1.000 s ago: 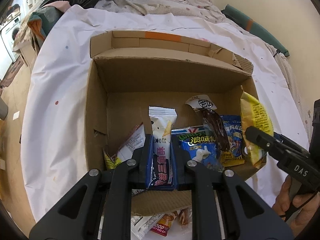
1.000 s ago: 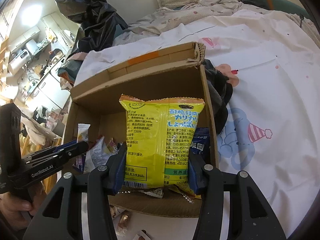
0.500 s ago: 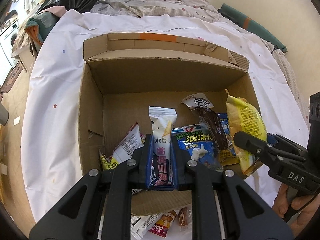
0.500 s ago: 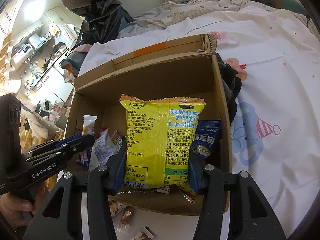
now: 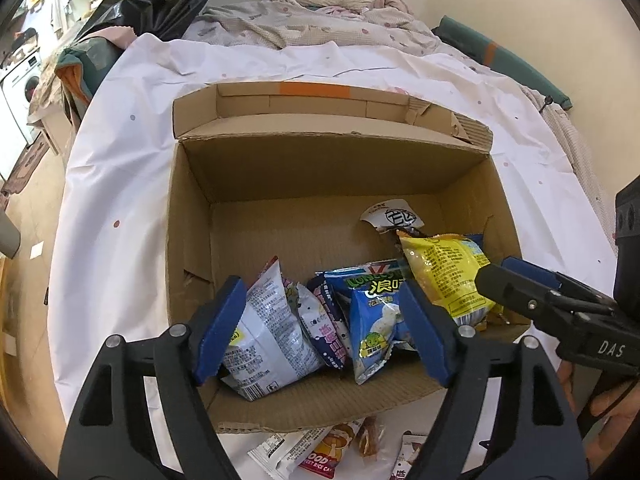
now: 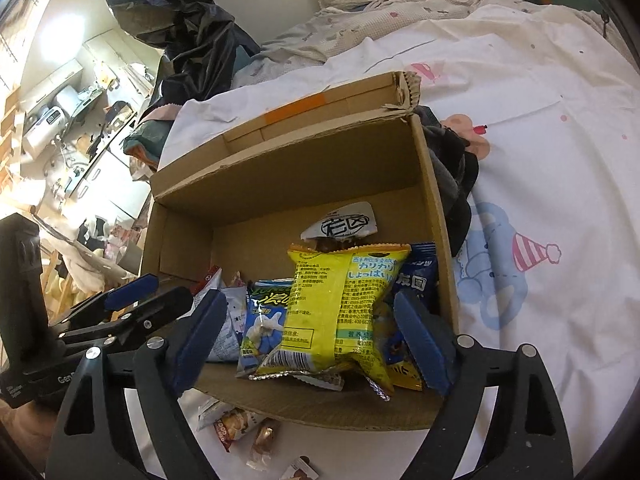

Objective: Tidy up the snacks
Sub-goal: 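Withdraw both grippers from the box toward the remaining snacks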

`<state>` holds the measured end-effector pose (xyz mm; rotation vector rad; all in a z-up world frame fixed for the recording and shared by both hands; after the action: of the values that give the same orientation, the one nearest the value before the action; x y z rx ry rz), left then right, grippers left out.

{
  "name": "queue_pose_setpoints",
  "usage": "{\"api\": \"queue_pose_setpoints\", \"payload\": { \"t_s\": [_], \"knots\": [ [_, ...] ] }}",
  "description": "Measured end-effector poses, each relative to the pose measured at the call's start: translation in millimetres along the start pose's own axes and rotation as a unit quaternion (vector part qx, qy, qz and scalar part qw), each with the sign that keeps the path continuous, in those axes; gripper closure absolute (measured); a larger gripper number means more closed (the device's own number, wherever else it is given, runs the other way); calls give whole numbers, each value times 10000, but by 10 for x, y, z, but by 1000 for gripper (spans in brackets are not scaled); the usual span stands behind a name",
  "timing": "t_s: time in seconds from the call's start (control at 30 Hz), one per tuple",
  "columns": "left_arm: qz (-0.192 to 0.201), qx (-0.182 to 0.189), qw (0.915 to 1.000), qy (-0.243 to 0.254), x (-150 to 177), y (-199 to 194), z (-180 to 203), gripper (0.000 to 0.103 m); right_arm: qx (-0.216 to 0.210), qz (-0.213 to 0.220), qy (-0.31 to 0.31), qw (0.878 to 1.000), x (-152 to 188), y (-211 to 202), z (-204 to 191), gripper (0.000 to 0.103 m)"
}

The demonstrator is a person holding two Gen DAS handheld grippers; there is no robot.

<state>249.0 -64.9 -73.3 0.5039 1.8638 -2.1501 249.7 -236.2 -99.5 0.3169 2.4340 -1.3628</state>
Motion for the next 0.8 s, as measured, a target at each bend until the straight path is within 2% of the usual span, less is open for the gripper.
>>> {"api": "queue_pose_setpoints", "payload": {
  "t_s": [0.37, 0.5, 0.7, 0.8],
  "knots": [
    [155, -52, 9999, 31, 62, -116, -47, 27, -16, 263, 91, 9996, 17, -181, 9, 15],
    [292, -177, 9992, 228, 145, -214, -36, 27, -133, 232, 224, 9994, 79, -250, 34, 15],
    [101, -69, 9999, 51, 283, -280, -95, 27, -224, 158, 310, 9991, 226, -320, 4, 15],
    [130, -122, 9998, 77, 350, -337, -95, 27, -231, 134, 223, 9994, 288, -358, -49, 15]
  ]
}}
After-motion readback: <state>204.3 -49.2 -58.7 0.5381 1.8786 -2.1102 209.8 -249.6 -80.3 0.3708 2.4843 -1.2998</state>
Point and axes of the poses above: each gripper's, at about its wrist camera, not at the fingertips, and y roughly the way its jaws point, z to its right, x to its underside, the point moved 4 cm from there along y, roughly the way its jaws point, and after that the axes turned 9 degrees about -z, right-handed, at the moved point
